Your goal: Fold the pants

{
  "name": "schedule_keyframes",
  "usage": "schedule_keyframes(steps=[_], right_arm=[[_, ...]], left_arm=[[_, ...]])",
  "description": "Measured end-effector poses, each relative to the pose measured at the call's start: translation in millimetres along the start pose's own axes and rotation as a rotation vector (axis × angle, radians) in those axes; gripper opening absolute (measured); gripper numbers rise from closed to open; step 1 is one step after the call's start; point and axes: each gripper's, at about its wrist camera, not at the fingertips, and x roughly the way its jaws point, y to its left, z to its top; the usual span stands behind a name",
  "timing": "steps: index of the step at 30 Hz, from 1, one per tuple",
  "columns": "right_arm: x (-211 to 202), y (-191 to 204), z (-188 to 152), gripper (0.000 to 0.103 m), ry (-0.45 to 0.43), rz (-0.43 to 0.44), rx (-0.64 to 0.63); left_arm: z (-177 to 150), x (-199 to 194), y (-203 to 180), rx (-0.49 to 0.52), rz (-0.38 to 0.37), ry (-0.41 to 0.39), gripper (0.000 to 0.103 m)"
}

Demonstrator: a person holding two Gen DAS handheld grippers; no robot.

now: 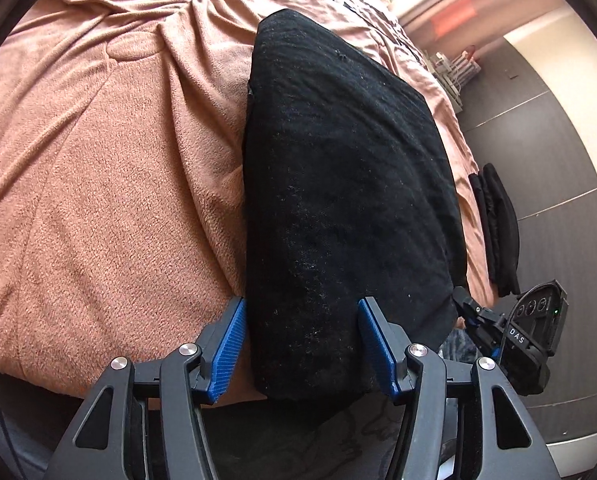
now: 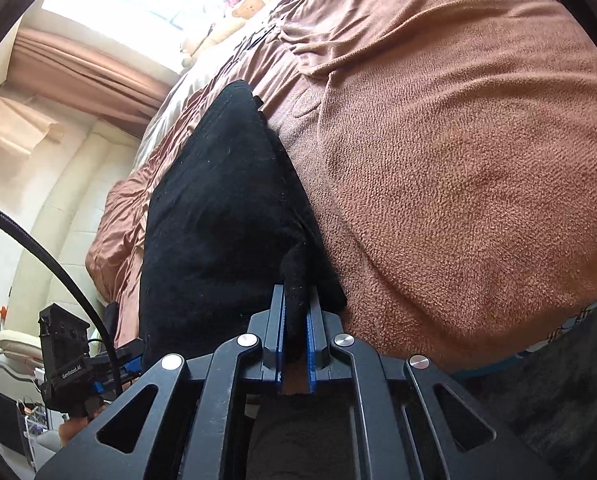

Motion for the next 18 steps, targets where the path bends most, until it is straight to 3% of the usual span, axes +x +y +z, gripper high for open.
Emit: schedule_keyframes(steps=[3,6,8,9,18], right_arm=[[-12,9,5,0.009,-0.014,0.012,-0.022],[-25,16,9,0.023,-0.055,-0.035,-0.077],[-28,18,12,0.048,-0.059,-0.012,-0.090],[-27,17,13,0.052,-0.061,-0.011,-0.096],[7,16,28,0.053,0.011,0.005,-0.147]], left_arm=[[1,-4,4,-0.006,-0.009,0.001,0.058],[2,-10,11,-0.005,-0.010,-0.022,0.059],[4,-9,13,-0.015,-0.019,-0.026,0.059],[4,-9,14,-0.020,-0.021,-0.027,0.059],[7,2,20,-0.074,-0.064,-0.035,0.060]])
